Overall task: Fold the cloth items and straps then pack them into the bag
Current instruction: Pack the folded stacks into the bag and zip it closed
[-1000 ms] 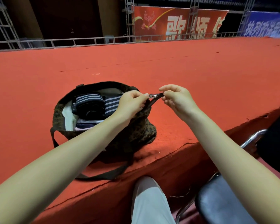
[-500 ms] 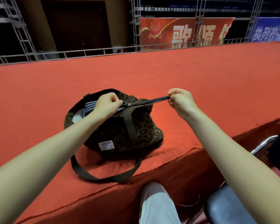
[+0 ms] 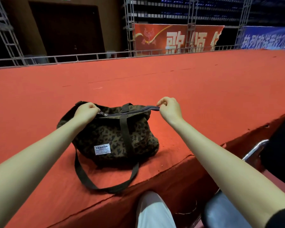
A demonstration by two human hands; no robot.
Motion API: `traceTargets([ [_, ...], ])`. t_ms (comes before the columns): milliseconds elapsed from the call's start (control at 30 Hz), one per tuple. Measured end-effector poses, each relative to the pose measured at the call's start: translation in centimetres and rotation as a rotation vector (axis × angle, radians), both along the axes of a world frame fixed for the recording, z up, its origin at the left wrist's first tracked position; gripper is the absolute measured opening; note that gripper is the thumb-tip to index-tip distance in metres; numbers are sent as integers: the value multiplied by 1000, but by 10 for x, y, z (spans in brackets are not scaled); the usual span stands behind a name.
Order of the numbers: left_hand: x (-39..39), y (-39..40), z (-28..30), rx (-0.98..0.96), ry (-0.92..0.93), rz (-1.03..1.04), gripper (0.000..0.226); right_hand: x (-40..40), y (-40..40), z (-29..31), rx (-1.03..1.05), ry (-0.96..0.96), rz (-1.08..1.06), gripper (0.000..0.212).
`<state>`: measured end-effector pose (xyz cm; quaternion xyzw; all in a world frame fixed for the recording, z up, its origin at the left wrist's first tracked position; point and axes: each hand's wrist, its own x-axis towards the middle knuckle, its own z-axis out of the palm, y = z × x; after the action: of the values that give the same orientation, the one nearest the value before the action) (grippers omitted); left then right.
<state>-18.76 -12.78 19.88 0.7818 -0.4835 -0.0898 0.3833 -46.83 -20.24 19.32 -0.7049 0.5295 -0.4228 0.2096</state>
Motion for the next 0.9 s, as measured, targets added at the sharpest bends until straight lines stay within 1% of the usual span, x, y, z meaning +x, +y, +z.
traceTargets([
  [100,-2,5,-4,118,-168,-40,19,21,11,-1,-216,231,23,26],
  [200,-3,11,-9,181,-329,-81,25,51,27,-7,-540,454,82,21],
  [267,-2,15,-14,209,-454,-101,27,73,31,-13,-676,614,155,26],
  [333,0,18,-20,221,-570,-159,32,94,36,-16,-654,765,291,36],
  [400,2,21,-25,247,-616,-248,38,110,39,-23,-542,879,418,51],
  [467,2,25,-29,272,-642,-278,35,119,36,-32,-486,932,437,65],
  [500,1,26,-31,241,-680,-262,31,120,33,-36,-485,942,419,70],
  [567,0,27,-39,85,-762,-200,26,119,26,-41,-534,912,373,71],
  [600,-2,27,-43,15,-754,-183,25,117,22,-43,-561,885,358,69],
  [667,-9,26,-48,-56,-665,-173,24,115,15,-43,-590,838,353,64],
  [767,-15,25,-44,-44,-517,-128,26,115,7,-37,-645,811,375,55],
  [900,-8,18,-24,26,-364,-157,36,119,-1,-12,-747,759,441,48],
])
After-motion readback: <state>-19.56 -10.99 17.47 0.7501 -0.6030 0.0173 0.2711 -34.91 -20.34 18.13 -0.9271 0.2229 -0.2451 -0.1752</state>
